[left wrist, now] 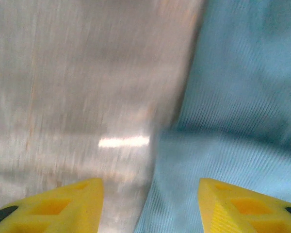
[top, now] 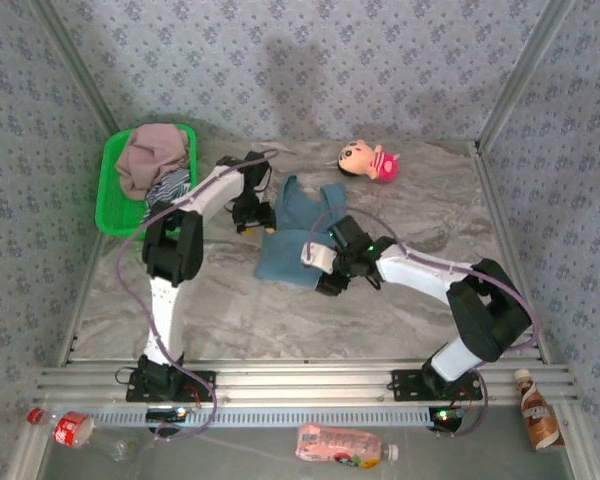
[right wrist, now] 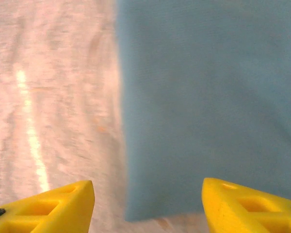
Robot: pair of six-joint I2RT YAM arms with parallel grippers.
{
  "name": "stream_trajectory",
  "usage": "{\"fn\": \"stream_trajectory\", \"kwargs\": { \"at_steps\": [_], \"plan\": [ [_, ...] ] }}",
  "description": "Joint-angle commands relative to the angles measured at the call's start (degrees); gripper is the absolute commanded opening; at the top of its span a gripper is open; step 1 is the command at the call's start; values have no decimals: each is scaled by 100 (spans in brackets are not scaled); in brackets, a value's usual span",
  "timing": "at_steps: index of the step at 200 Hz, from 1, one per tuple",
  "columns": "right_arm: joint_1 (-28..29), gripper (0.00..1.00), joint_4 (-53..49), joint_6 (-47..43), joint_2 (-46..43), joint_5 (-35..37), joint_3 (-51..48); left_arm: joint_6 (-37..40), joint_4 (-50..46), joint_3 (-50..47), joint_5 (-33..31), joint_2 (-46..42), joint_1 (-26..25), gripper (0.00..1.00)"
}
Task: Fold and stack the tank tops
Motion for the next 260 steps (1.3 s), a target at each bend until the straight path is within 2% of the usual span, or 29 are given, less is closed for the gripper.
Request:
{"fn": "stream_trajectory", "kwargs": {
  "at_steps": [1, 33, 81, 147, 179, 205, 250, 260],
  "plan": [
    [260, 63, 380, -414, 100, 149, -131, -536, 194, -1022, 245, -1116, -88, 55],
    [324, 62, 555, -672, 423, 522, -67, -1166, 775, -2126, 695, -1707, -340, 57],
    [271, 55, 450, -1016, 728, 792, -40, -1891, 1645, -2928, 936, -1745, -585, 56],
    [292, 35, 331, -1137, 1064, 1069, 153, -1889, 1867, -3217, 626, -1434, -622, 50],
    [302, 25, 241, -1137, 1150, 1141, 199, -1630, 1318, -2927, 166, -1400, -639, 48],
    [362, 18, 206, -1120, 1149, 1165, 199, -1538, 1242, -2946, 8, -1401, -627, 30],
    [624, 10, 28, -868, 921, 1056, 173, -1453, 901, -2708, -65, -1437, -658, 11],
    [709, 9, -80, -755, 817, 959, 175, -1403, 726, -2670, -106, -1520, -648, 4]
  ]
}}
